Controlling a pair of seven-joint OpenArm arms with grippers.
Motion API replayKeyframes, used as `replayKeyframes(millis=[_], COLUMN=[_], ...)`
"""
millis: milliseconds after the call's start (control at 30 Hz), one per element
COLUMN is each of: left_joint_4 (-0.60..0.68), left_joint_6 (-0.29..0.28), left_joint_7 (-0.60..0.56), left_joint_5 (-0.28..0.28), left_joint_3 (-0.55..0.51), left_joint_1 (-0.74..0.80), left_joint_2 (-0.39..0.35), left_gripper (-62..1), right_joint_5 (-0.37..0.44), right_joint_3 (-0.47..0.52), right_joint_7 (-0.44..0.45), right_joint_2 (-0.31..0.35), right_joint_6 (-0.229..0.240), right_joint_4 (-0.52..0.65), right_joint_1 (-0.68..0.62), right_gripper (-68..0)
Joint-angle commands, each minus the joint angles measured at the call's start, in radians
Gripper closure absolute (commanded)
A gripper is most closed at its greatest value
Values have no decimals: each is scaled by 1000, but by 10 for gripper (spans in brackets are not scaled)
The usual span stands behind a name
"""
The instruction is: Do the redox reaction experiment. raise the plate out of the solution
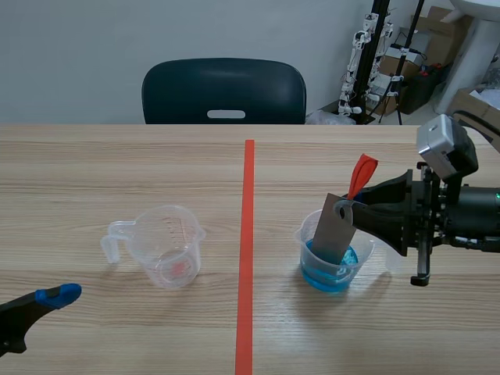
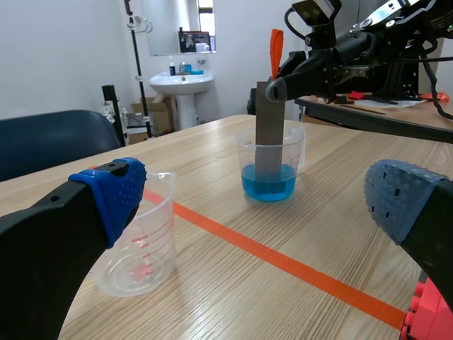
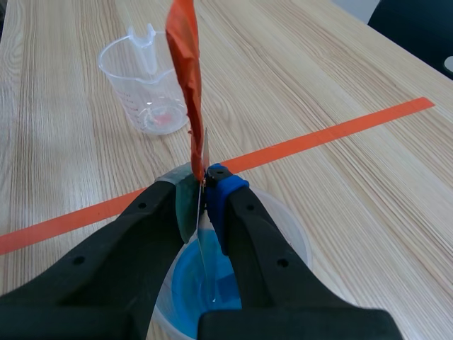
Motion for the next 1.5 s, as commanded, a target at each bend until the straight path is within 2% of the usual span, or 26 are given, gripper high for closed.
replayKeyframes(millis=[0,100,233,300,500,600,667,767,900,967,1100,1233,1367,1467], left_joint_4=[12,12,12,12,13,14,21,36,74,98,156,212,270,317], left_joint_6=[-2,-2,-2,-2,-2,-2,-3,-3,-11,-24,-102,-164,-219,-230], left_joint_7=[-46,-46,-46,-46,-46,-46,-46,-46,24,64,179,320,471,555], left_joint_5=[-30,-77,-84,-83,-84,-89,-97,-150,-223,-231,-237,-279,-279,-280], left_joint_3=[-2,-2,-2,-2,-2,-2,-2,-2,-2,-2,-2,-2,-2,0], left_joint_1=[11,13,13,13,13,13,13,13,10,-4,-64,-147,-230,-273], left_joint_2=[-18,-39,-81,-106,-212,-275,-314,-367,-435,-465,-506,-521,-514,-508], left_gripper=[-623,-623,-394,-319,-201,-155,-103,-27,-16,-16,-16,-16,-16,-16], right_joint_5=[11,11,8,9,15,16,37,90,127,160,213,274,350,393], right_joint_3=[8,8,8,8,8,8,8,8,8,8,9,29,57,76], right_joint_7=[22,23,20,23,31,39,42,41,23,3,-24,-70,-119,-148], right_joint_2=[19,19,21,26,48,73,98,139,196,222,278,329,377,408], right_joint_6=[12,12,12,12,12,12,12,12,12,12,12,12,12,12], right_joint_4=[10,10,10,10,33,68,97,141,207,238,299,349,382,405], right_joint_1=[32,35,34,34,34,34,34,34,34,34,34,34,34,34], right_gripper=[-6,-6,-6,-6,-6,-6,-6,-6,-6,-6,-6,-6,-6,-6])
